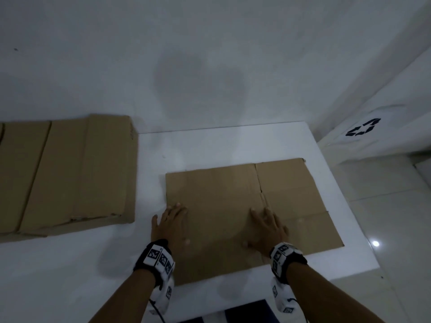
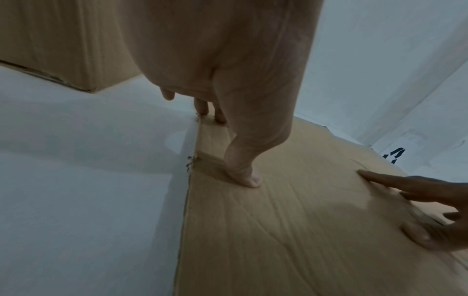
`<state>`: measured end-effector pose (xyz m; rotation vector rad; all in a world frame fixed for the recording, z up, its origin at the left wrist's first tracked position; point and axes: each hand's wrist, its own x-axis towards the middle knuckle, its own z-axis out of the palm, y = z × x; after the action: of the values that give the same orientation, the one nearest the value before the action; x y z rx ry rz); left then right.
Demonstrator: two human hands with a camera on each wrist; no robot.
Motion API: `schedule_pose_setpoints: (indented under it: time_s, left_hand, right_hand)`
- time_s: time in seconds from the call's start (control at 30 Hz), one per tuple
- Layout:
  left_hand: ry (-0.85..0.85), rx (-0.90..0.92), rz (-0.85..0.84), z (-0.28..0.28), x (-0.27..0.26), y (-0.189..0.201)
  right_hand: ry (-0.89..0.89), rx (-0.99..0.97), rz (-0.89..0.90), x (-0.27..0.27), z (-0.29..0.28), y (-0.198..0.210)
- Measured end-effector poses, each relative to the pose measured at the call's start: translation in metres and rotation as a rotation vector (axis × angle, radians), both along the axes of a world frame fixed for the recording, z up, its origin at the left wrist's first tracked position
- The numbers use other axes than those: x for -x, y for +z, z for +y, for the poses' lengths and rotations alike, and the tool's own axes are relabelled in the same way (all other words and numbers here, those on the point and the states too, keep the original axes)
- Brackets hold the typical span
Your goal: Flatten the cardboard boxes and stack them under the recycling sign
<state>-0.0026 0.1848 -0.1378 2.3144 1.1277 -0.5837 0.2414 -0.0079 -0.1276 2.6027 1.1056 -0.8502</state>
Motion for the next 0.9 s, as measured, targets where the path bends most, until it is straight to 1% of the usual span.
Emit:
schedule_pose_setpoints:
  time_s: [0.13, 0.27, 0.37, 0.47, 0.53, 0.7, 0.8, 0.9]
  left_hand:
    - [0.009, -0.043, 0.04, -0.005, -0.005, -0.001]
    - [0.012, -0.091, 0.116, -0.014, -0.014, 0.001]
    - [0.078, -0.128, 0.15, -0.024, -0.024, 0.003]
    - [0.167, -0.138, 0.171, -0.034, -0.035, 0.002]
    - [0.212, -0.125, 0.177, -0.038, -0.04, 0.0]
    - [0.281, -0.087, 0.156, -0.037, -0.043, -0.009]
    - [0.315, 0.007, 0.164, -0.036, -0.048, -0.008]
    - [0.357, 0.033, 0.144, -0.037, -0.051, -0.005]
  right_hand:
    - [0.036, -0.045, 0.002, -0.009, -0.001, -0.002]
    - [0.035, -0.087, 0.022, -0.038, 0.003, 0.005]
    - [0.0, -0.129, 0.0, -0.073, -0.002, 0.01]
    - [0.076, -0.135, -0.048, -0.102, -0.014, 0.002]
    - [0.118, -0.127, -0.029, -0.108, -0.021, -0.003]
    - [0.128, -0.14, 0.041, -0.115, -0.024, -0.008]
    - [0.118, -0.116, 0.073, -0.143, -0.029, -0.003]
    - [0.028, -0.054, 0.095, -0.182, -0.039, -0.001]
